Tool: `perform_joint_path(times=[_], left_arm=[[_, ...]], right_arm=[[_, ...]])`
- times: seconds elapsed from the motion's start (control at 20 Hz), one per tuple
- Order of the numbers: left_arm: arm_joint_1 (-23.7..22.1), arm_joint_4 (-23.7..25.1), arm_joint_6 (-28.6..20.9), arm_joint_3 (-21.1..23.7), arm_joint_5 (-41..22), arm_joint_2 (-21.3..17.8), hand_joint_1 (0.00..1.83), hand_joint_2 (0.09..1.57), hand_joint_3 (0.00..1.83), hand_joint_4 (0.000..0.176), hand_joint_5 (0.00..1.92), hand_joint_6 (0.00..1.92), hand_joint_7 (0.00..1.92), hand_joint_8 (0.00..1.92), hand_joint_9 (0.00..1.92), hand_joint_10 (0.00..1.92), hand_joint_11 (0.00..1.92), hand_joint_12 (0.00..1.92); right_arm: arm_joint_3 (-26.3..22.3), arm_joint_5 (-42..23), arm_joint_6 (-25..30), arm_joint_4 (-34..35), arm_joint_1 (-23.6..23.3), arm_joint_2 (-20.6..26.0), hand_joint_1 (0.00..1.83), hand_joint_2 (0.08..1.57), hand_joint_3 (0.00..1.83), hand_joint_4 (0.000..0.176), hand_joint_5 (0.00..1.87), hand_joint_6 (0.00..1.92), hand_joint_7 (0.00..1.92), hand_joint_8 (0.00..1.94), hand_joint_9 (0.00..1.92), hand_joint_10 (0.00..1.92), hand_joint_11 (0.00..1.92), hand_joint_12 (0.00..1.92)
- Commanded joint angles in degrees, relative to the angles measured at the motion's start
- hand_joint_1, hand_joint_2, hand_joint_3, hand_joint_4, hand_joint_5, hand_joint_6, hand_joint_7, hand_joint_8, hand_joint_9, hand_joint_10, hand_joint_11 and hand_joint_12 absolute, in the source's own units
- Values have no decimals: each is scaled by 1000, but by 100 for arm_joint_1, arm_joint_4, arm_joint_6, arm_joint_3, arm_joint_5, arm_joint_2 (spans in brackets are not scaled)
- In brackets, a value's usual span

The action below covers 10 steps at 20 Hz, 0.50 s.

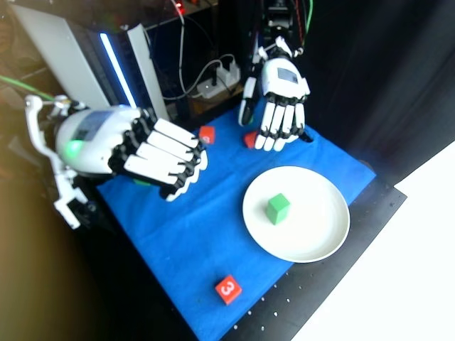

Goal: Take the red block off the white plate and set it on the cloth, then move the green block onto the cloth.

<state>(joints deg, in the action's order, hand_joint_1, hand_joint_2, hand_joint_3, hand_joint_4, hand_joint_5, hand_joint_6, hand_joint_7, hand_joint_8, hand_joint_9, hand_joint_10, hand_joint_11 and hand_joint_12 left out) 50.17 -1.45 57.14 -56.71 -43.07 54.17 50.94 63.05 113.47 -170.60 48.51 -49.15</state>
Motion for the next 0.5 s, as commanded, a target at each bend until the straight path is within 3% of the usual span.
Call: perform_joint_path(times=[0.0, 0.15, 0.25, 0.3, 0.35, 0.4, 0.45], left_arm=[[-51, -31, -39, -18, -699, 27, 669, 1030, 0, 0, 612, 142, 540, 2, 359, 251, 0, 1308], [-15, -170, -39, -15, -914, -4, 674, 1007, 0, 8, 549, 66, 426, 0, 336, 245, 0, 1421], [54, -430, -38, -44, -1206, -41, 558, 1041, 6, 15, 542, 43, 403, 1, 357, 272, 0, 1513], [81, -553, -36, -59, -1344, -56, 506, 1074, 14, 0, 546, 38, 387, 1, 340, 262, 0, 1413], [93, -629, -22, -65, -1427, -64, 458, 1091, 13, 3, 546, 34, 394, 4, 330, 249, 0, 1323], [103, -716, 15, -68, -1525, -78, 398, 1125, 15, 19, 533, 25, 395, 3, 304, 223, 0, 1208], [107, -846, 154, -50, -1676, -115, 377, 1180, 2, 9, 561, 25, 447, 10, 356, 156, 0, 1150]], right_arm=[[-1, 681, -6, -139, -52, -10, 1079, 675, 543, 0, 597, 934, 589, 1191, 515, 1456, 389, 1859], [-3, 681, -6, -128, -50, -6, 1079, 670, 539, 0, 610, 938, 591, 1177, 534, 1417, 431, 1827], [2, 681, -6, -108, -51, -6, 1059, 625, 642, 0, 616, 979, 600, 1177, 566, 1411, 503, 1818], [14, 681, -6, -90, -51, -6, 1041, 604, 688, 0, 600, 995, 590, 1169, 554, 1425, 513, 1832], [32, 681, -6, -76, -52, -6, 1040, 589, 720, 0, 580, 1029, 577, 1184, 535, 1448, 512, 1856], [67, 680, -6, -46, -53, -6, 1061, 567, 743, 0, 547, 1061, 557, 1193, 493, 1463, 492, 1866], [149, 661, -6, 17, -52, -23, 1055, 613, 681, 0, 447, 1026, 433, 1022, 379, 1337, 407, 1790]])
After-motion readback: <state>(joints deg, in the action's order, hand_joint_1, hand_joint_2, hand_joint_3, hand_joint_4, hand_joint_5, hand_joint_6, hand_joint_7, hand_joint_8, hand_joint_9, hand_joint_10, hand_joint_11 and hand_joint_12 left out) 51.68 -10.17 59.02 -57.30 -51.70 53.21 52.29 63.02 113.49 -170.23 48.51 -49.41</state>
